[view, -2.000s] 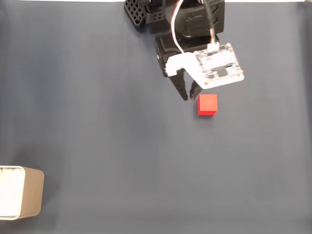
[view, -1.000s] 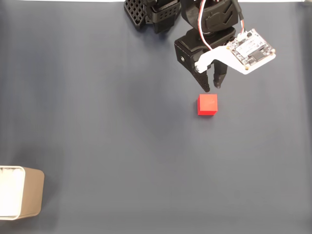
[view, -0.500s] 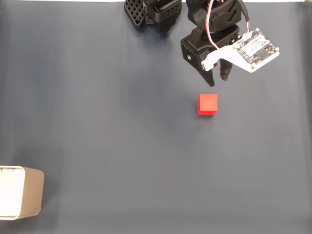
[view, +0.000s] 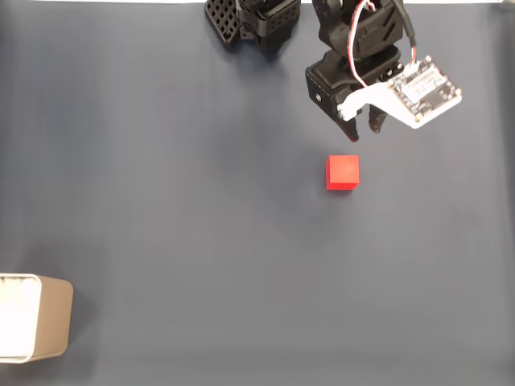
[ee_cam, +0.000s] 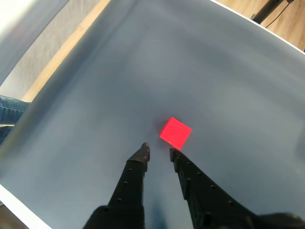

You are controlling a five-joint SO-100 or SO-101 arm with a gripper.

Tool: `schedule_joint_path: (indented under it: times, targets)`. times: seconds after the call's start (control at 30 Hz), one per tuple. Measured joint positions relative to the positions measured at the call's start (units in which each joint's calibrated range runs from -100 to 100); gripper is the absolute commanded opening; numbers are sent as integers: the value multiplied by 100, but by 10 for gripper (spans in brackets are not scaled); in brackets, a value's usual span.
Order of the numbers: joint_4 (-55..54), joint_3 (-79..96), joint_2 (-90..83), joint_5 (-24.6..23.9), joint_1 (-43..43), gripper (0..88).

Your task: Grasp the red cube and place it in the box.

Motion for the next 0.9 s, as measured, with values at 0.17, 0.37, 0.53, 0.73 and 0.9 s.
schedule_joint_path:
  times: [0.17, 0.37, 0.53, 0.73, 0.9]
  targets:
    - [-199, 18, 191, -39, 0, 191]
    - [-509, 18, 391, -161, 45, 245]
    - [-660, 18, 530, -171, 126, 291]
    - [-764, 108, 643, -171, 364, 333]
    - [-1058, 542, 643, -73, 534, 361]
